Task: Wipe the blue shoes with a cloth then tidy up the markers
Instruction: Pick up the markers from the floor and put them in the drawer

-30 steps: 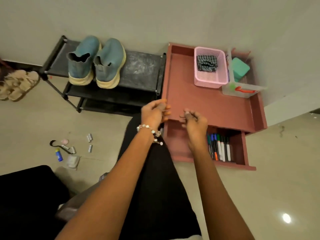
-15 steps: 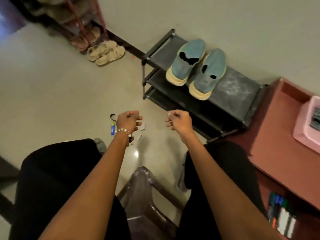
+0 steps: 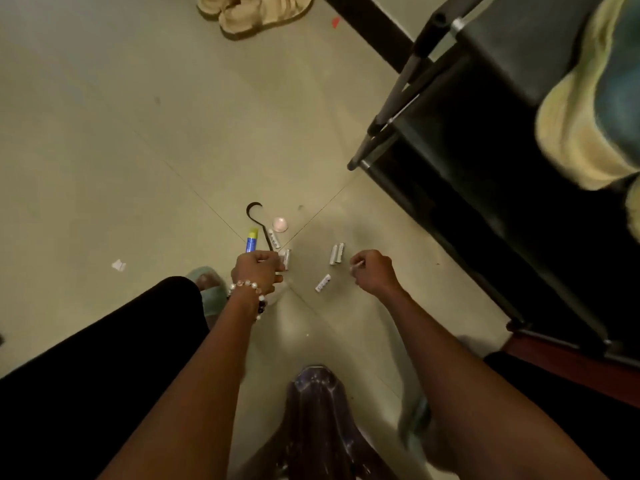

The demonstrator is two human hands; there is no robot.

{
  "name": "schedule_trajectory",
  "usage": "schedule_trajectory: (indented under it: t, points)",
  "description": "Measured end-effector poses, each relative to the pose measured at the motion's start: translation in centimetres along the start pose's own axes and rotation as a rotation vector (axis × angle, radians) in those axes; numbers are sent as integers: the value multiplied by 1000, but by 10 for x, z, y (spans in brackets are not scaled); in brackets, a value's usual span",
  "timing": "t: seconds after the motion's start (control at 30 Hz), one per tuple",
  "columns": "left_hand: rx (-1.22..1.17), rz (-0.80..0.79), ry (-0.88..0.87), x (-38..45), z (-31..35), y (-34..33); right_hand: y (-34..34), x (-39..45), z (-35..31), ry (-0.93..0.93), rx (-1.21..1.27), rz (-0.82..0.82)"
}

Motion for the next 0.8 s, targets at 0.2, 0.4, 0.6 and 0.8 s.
schedule_trajectory:
  t: [0.2, 0.4, 0.6, 0.8]
  points:
    - [-53, -34, 64, 51, -24, -29, -35, 73, -1, 301, -488, 62]
    - [-36, -85, 64, 67, -44, -54, -52, 88, 12, 439, -588, 232]
    - [-58, -212, 82, 55, -43, -69, -36, 52, 10, 397, -130, 272]
    - [-236, -263, 244, 54, -31, -74, -22, 35, 0, 407, 31, 120]
Point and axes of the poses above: each hand's wrist, its own x-axis towards the middle knuckle, its own y-axis out of the back of the hand, z = x × y, the point moved 1 cm from there along x, towards the middle knuckle, and after that the axes turned 9 degrees about -x, right-handed, at the moved point
